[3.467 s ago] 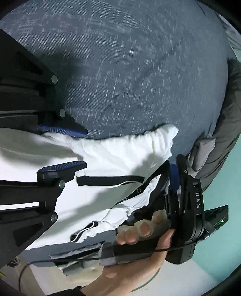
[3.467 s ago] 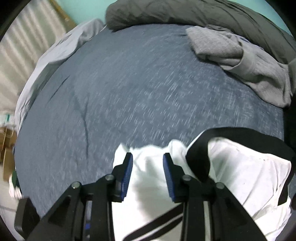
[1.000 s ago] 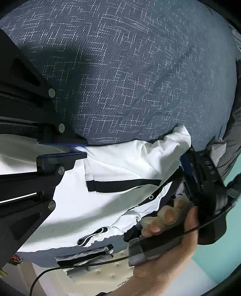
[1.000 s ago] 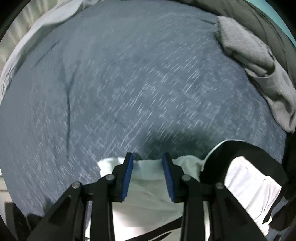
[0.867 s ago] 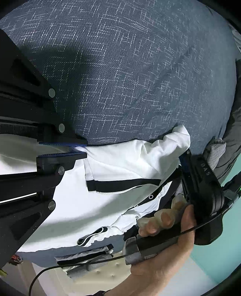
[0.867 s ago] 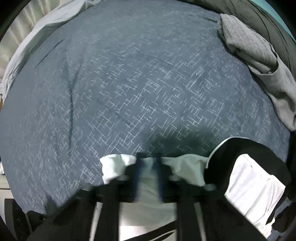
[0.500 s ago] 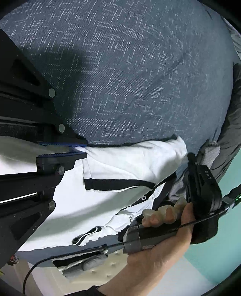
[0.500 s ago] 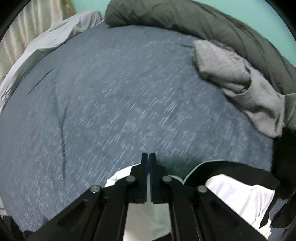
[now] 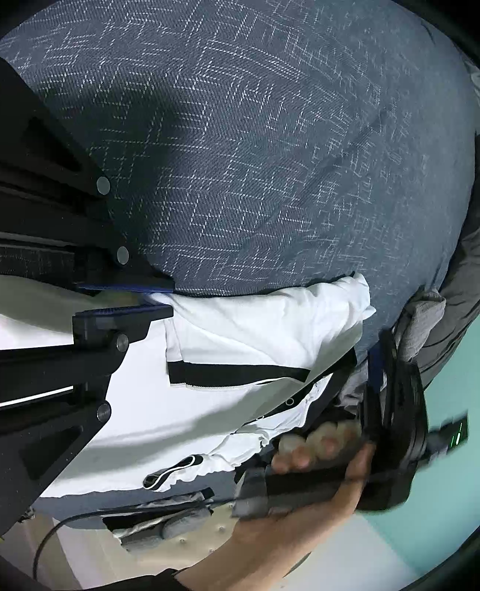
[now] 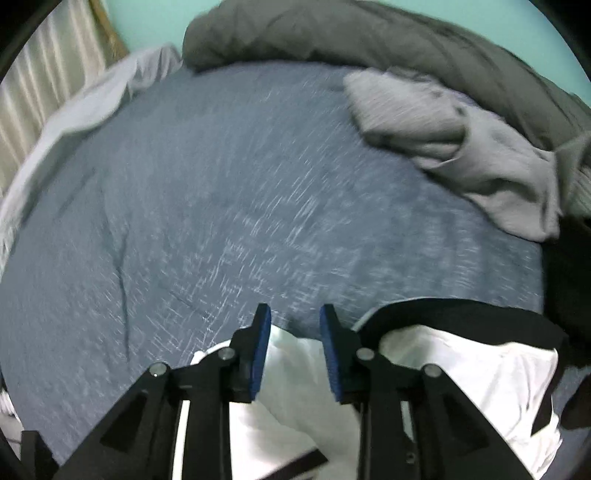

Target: Fold clothes

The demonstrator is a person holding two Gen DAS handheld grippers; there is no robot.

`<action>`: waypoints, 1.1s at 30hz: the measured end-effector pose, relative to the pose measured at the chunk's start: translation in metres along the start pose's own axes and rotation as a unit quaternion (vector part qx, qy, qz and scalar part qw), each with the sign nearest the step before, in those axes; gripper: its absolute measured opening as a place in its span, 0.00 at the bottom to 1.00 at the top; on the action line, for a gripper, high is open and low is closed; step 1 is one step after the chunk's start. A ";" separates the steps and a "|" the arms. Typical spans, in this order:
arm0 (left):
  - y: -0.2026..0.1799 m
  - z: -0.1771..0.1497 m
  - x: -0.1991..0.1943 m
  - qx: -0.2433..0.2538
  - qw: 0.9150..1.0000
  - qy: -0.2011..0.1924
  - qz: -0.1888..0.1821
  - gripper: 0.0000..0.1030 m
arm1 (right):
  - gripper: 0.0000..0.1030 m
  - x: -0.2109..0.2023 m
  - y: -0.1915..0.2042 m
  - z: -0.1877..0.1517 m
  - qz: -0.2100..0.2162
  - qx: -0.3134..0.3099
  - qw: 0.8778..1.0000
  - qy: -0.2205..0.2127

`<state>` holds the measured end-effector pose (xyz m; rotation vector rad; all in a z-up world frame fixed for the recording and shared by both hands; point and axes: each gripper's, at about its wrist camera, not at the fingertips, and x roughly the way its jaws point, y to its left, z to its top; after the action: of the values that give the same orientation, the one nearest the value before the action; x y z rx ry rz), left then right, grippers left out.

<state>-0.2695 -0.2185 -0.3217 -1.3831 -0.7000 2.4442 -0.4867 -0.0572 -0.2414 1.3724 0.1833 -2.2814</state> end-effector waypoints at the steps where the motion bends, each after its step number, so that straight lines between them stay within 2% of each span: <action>1: 0.000 0.000 0.000 0.000 1.000 0.000 0.001 0.08 | 0.26 -0.007 -0.004 -0.003 0.004 0.003 1.000 -0.006; 8: 0.000 0.002 -0.008 -0.006 1.000 -0.009 0.015 0.11 | 0.26 -0.041 -0.011 -0.064 0.062 0.011 0.998 -0.021; 11: 0.004 0.001 -0.014 -0.011 1.000 -0.018 0.023 0.14 | 0.26 -0.041 0.007 -0.084 0.082 0.013 0.996 -0.016; 16: 0.012 -0.004 -0.029 -0.023 0.999 -0.032 0.033 0.15 | 0.26 -0.036 0.030 -0.126 0.069 0.003 0.997 0.018; 20: 0.020 -0.004 -0.035 -0.033 0.998 -0.043 0.043 0.15 | 0.28 -0.046 0.020 -0.147 0.115 0.075 0.991 0.004; 22: 0.024 -0.003 -0.038 -0.041 0.997 -0.047 0.045 0.15 | 0.29 -0.050 0.019 -0.154 0.128 0.088 0.988 -0.002; 27: 0.023 -0.003 -0.040 -0.040 0.997 -0.048 0.041 0.15 | 0.29 -0.039 0.022 -0.162 0.137 0.089 0.986 0.017; 28: 0.022 -0.004 -0.040 -0.040 0.997 -0.048 0.040 0.15 | 0.26 -0.038 0.022 -0.163 0.139 0.089 0.986 0.017; 29: 0.022 -0.004 -0.039 -0.038 0.997 -0.047 0.038 0.15 | 0.08 -0.041 0.019 -0.164 0.139 0.092 0.986 0.011; 30: 0.021 -0.003 -0.039 -0.036 0.998 -0.046 0.038 0.15 | 0.01 -0.044 0.016 -0.165 0.138 0.095 0.986 0.005; 33: 0.021 -0.003 -0.039 -0.033 0.998 -0.043 0.038 0.15 | 0.01 -0.054 0.007 -0.167 0.138 0.103 0.985 -0.015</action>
<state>-0.2462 -0.2524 -0.3059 -1.3582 -0.7669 2.5756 -0.3286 0.0116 -0.2765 1.3676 -0.2459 -2.1311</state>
